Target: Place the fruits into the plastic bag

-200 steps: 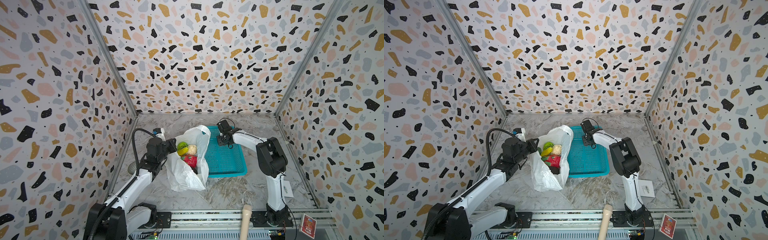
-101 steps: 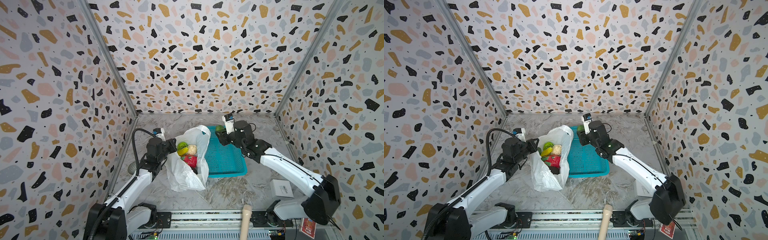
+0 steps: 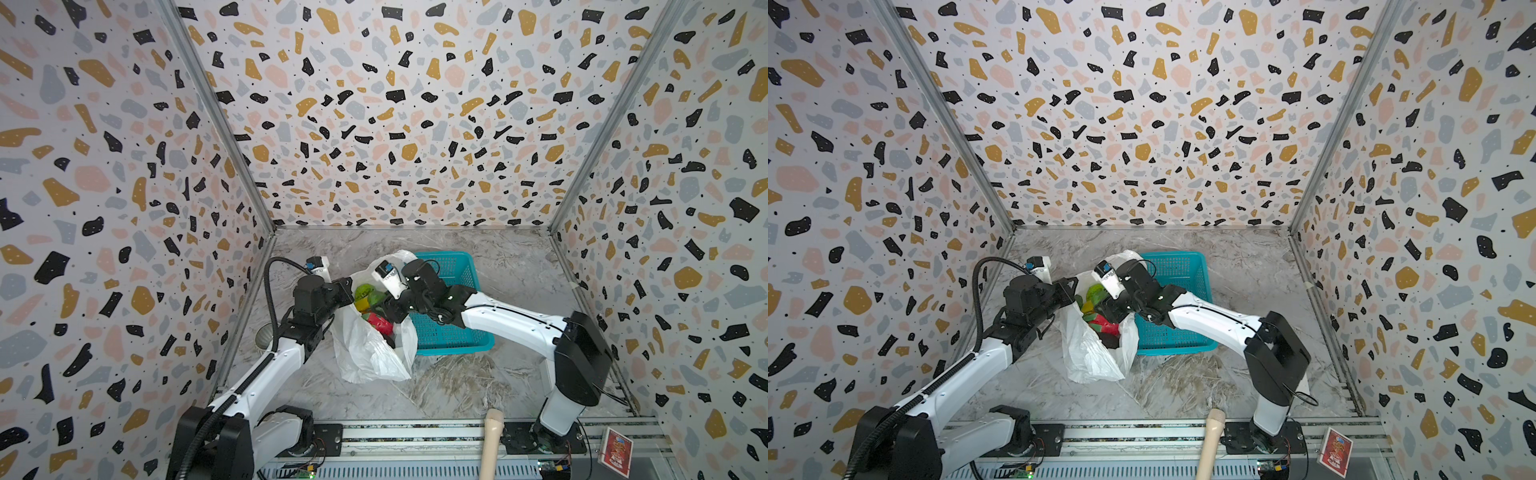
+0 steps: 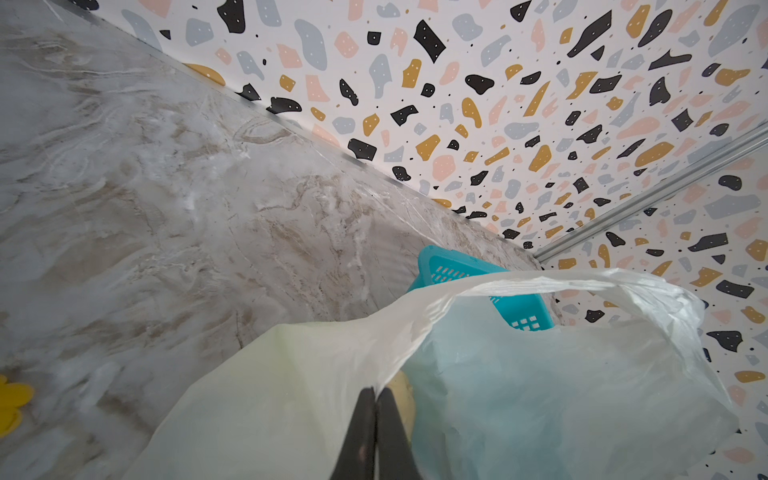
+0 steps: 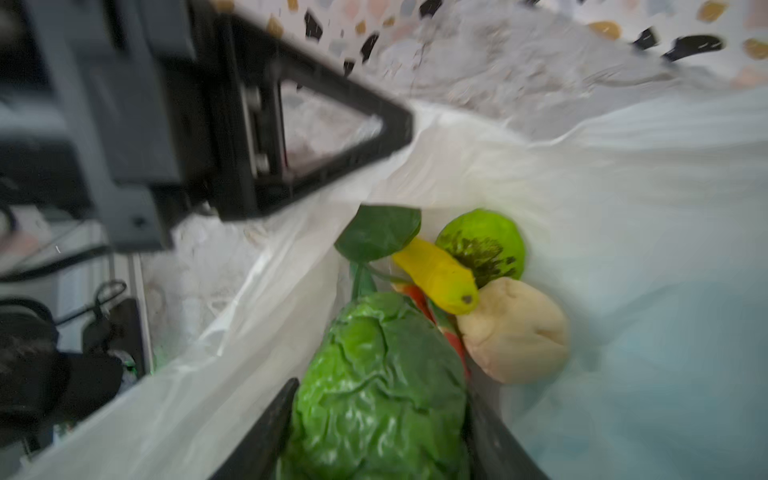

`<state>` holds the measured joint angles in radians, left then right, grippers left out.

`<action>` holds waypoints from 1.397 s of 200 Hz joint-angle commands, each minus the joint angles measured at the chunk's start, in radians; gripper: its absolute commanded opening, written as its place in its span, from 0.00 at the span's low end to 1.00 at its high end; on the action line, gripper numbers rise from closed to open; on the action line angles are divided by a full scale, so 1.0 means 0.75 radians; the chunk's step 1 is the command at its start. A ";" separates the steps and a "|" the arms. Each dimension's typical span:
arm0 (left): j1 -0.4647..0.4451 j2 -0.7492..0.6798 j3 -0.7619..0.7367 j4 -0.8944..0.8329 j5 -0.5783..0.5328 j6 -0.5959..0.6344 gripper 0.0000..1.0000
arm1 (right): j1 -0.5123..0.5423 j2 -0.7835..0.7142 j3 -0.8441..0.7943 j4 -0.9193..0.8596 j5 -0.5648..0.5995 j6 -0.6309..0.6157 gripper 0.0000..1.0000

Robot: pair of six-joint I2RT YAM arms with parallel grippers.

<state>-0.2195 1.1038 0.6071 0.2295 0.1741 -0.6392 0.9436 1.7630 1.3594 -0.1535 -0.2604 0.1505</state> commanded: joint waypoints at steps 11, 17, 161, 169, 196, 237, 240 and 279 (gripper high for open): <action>-0.006 -0.012 -0.003 0.038 -0.007 0.015 0.00 | 0.034 -0.051 0.071 -0.142 0.007 -0.061 0.78; -0.007 -0.013 -0.004 0.038 -0.007 0.016 0.00 | 0.032 -0.073 0.055 -0.122 0.043 -0.052 0.81; -0.008 -0.005 -0.025 0.064 -0.003 0.002 0.00 | -0.226 -0.518 -0.378 0.157 0.408 0.205 0.89; -0.008 -0.005 -0.026 0.065 -0.003 0.001 0.00 | -0.226 -0.513 -0.399 0.171 0.363 0.204 0.89; -0.008 -0.005 -0.028 0.066 -0.001 0.001 0.00 | -0.235 -0.476 -0.443 0.224 0.171 0.199 0.89; -0.008 -0.005 -0.030 0.068 -0.001 0.001 0.00 | -0.235 -0.328 -0.428 0.264 -0.057 0.206 0.88; -0.008 -0.007 -0.029 0.068 -0.001 0.001 0.00 | -0.235 -0.316 -0.426 0.266 -0.063 0.209 0.88; -0.008 -0.009 -0.029 0.066 -0.001 0.001 0.00 | -0.249 -0.218 -0.414 0.320 -0.115 0.249 0.75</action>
<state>-0.2199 1.1038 0.5953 0.2329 0.1741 -0.6395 0.7654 1.5936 1.0271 0.0422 -0.2771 0.3115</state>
